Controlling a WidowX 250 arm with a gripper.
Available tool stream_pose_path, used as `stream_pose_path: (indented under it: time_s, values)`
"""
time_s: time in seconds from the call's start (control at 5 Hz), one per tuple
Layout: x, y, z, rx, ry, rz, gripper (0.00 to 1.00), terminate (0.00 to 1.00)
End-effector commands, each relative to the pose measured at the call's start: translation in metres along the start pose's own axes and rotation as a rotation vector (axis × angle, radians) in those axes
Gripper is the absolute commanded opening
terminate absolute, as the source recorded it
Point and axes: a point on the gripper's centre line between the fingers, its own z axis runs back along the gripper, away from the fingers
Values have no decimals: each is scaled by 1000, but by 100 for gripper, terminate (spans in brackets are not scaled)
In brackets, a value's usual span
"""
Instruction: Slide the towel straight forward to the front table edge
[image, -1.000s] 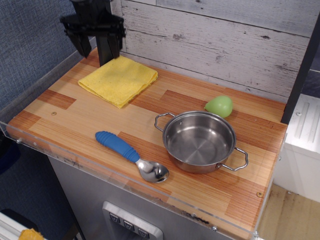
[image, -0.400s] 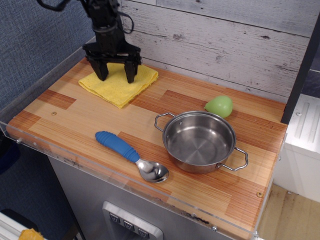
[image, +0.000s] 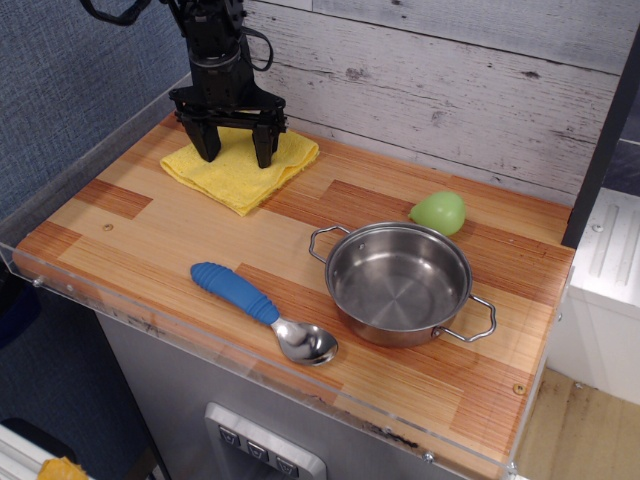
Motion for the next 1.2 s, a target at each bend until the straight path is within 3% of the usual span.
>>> stream_pose_path:
  time_s: [0.0,0.2,0.6,0.8,1.0]
  values:
    - [-27,3,4,31,26,-24,100,0]
    - [-42,8,6,63,48,-32,100,0]
    - [-62,21,11,55,48,5,100,0]
    - [-76,32,3,71,79,32,100,0]
    - [-87,43,6,120,99,48,100,0]
